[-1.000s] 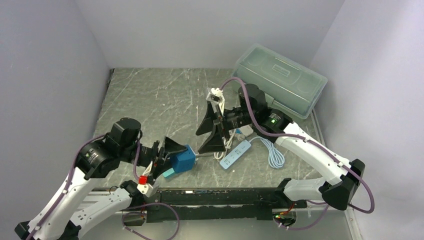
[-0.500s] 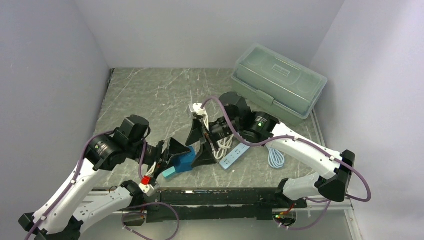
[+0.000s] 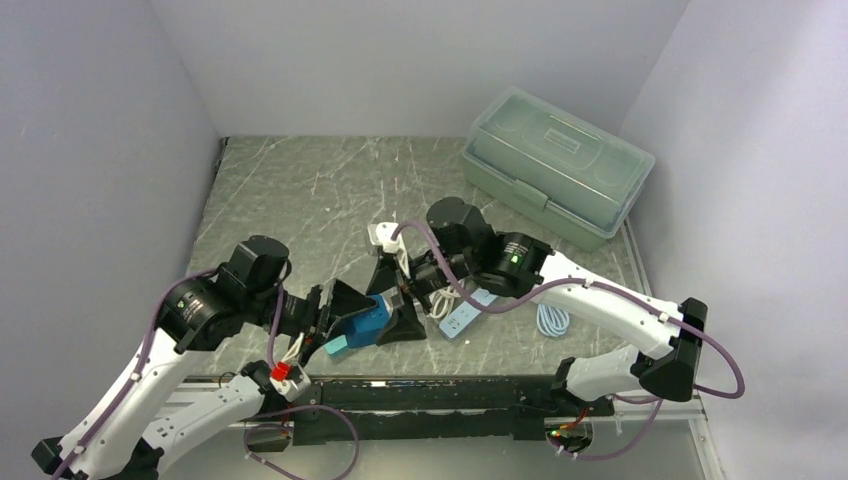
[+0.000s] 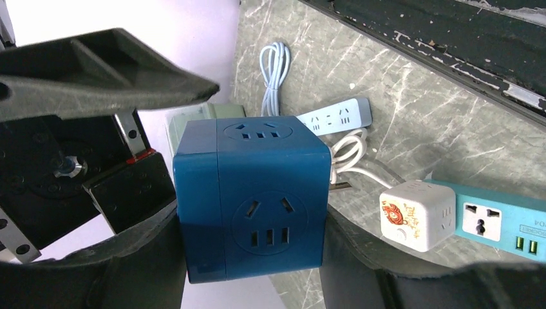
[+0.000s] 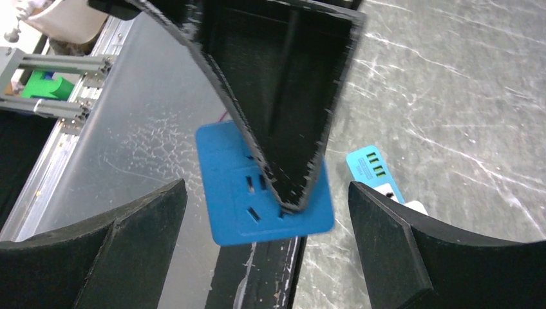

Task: Insert the plug
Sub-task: Pick up the plug from the center of the board.

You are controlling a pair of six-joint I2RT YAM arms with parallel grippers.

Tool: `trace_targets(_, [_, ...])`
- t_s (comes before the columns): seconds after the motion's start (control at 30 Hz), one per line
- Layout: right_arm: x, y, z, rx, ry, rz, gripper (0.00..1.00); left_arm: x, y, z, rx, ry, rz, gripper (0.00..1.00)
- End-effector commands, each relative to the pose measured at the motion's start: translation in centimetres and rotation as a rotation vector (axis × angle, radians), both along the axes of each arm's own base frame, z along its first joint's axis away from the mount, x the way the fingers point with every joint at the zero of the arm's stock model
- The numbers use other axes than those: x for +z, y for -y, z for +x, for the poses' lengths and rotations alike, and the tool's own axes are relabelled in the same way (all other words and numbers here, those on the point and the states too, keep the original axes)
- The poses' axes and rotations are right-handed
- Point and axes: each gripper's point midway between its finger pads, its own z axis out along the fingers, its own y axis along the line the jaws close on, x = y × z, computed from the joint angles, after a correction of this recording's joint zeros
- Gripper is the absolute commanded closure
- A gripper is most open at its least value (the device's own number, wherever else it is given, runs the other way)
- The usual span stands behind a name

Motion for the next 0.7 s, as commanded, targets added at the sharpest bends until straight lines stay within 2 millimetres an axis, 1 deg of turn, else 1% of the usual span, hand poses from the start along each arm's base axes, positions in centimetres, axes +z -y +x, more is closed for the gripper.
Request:
trace_targets(0.0, [0.9, -1.0, -0.9, 0.049, 0.064, 0.047, 0.01, 2.4, 1.0, -2.2, -0.169, 0.065, -0.119, 1.00])
trace_targets(0.1, [0.6, -1.3, -1.3, 0.065, 0.046, 0.051, 0.05, 2.7, 1.1, -2.1, -0.171, 0.070, -0.125, 1.00])
trace_targets(0.13, [0.4, -1.4, -1.2, 0.062, 0.040, 0.046, 0.09, 2.9, 1.1, -2.1, -0.172, 0.076, -0.127, 1.00])
trace_targets(0.17, [0.3, -1.4, -1.1, 0.052, 0.038, 0.042, 0.16, 2.9, 1.1, -2.1, -0.172, 0.074, -0.127, 1.00])
trace_targets(0.2, [0.3, -1.4, -1.0, 0.045, 0.037, 0.043, 0.25, 3.0, 1.1, -2.1, -0.175, 0.078, -0.126, 1.00])
trace_targets(0.27, [0.6, -1.5, -0.8, 0.027, 0.033, 0.051, 0.50, 2.9, 1.1, -2.3, -0.189, 0.087, -0.122, 1.00])
trace_targets(0.3, [0.7, -1.4, -0.7, 0.016, 0.033, 0.053, 0.65, 2.8, 1.1, -2.3, -0.190, 0.089, -0.122, 1.00])
trace_targets(0.37, [0.7, -1.3, -0.2, -0.020, 0.043, 0.054, 0.97, 2.7, 1.1, -2.2, -0.189, 0.103, -0.126, 1.00])
trace_targets(0.4, [0.7, -1.2, 0.0, -0.040, 0.045, 0.051, 1.00, 2.7, 1.2, -2.0, -0.185, 0.110, -0.131, 0.94])
trace_targets(0.43, [0.6, -1.0, 0.2, -0.054, 0.042, 0.046, 1.00, 2.7, 1.2, -1.8, -0.177, 0.120, -0.135, 0.81])
trace_targets(0.47, [0.4, -0.8, 0.4, -0.070, 0.038, 0.037, 1.00, 2.7, 1.3, -1.6, -0.171, 0.136, -0.140, 0.64])
trace_targets(0.53, [-0.4, -0.3, 1.3, -0.130, 0.041, 0.002, 1.00, 2.2, 1.3, -0.7, -0.135, 0.169, -0.128, 0.08])
trace_targets(0.57, [-0.9, 0.0, 2.1, -0.180, 0.047, -0.023, 1.00, 1.7, 1.1, -0.2, -0.106, 0.180, -0.113, 0.01])
trace_targets(0.63, [-2.1, 1.2, 4.1, -0.297, 0.048, -0.077, 1.00, 0.9, 0.6, 0.7, -0.039, 0.179, -0.081, 0.00])
trace_targets(0.67, [-2.7, 1.9, 5.5, -0.372, 0.051, -0.097, 1.00, 0.4, 0.3, 1.4, 0.017, 0.166, -0.060, 0.00])
